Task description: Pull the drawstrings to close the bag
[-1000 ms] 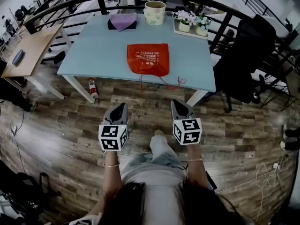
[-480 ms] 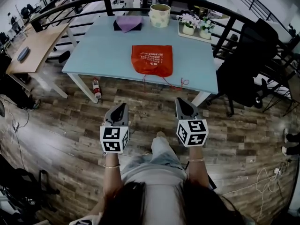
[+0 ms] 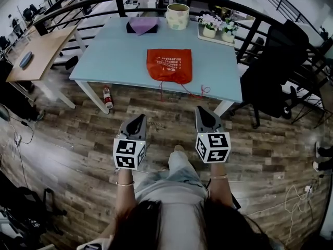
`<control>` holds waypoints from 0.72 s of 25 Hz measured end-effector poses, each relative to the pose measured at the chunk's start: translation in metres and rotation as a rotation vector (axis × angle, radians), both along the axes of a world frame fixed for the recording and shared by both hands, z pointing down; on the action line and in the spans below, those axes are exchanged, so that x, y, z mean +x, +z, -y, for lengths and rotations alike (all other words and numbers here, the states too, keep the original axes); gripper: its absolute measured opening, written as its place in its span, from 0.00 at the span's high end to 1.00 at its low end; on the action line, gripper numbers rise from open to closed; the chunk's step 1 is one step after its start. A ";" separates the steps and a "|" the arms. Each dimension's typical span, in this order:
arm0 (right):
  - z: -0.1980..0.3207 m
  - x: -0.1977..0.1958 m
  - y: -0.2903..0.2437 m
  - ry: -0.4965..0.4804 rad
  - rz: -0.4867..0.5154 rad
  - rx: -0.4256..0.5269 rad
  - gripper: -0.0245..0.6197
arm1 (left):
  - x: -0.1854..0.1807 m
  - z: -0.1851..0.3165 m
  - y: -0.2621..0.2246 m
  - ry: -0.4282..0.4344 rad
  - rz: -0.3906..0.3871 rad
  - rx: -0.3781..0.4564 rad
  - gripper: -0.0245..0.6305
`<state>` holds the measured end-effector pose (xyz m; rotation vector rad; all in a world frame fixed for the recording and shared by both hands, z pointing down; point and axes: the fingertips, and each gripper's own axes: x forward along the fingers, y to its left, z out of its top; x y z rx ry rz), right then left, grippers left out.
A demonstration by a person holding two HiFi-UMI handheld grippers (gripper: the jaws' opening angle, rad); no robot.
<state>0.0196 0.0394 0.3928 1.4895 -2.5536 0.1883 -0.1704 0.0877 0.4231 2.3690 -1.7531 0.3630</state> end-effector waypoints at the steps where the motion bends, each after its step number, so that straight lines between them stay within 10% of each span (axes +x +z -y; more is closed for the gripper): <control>1: -0.001 0.000 0.001 0.001 -0.001 -0.003 0.92 | 0.001 0.000 0.000 0.006 -0.001 -0.001 0.93; 18: -0.011 -0.005 0.006 -0.008 -0.025 -0.026 0.92 | 0.010 -0.008 0.008 0.052 -0.010 -0.023 0.93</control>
